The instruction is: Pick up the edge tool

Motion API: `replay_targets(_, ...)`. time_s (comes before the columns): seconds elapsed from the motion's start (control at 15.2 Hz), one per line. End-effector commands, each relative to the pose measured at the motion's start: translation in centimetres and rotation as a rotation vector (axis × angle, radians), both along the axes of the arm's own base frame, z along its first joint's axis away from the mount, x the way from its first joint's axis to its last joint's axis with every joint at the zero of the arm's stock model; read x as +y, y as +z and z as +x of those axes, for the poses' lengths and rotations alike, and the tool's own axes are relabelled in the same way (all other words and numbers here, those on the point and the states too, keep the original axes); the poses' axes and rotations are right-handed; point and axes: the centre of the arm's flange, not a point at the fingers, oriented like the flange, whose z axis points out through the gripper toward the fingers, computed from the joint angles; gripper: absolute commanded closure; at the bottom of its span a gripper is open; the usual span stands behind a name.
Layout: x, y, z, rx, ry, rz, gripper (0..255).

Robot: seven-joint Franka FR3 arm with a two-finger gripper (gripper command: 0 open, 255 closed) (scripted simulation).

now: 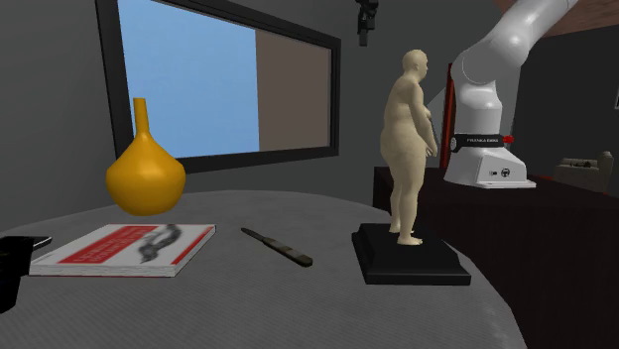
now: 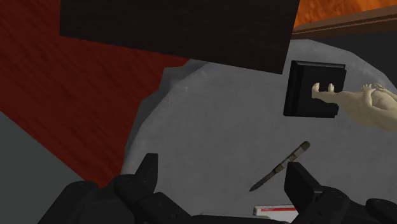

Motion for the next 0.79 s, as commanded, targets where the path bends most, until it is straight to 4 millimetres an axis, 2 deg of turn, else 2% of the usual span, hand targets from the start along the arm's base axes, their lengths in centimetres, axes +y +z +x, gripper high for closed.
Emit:
replay_targets(0.0, 0.0, 0.0, 0.0, 0.0, 0.0, 0.0, 0)
replay_targets(0.73, 10.9, -9.9, 2.1, 0.011, -0.196, -0.036, 0)
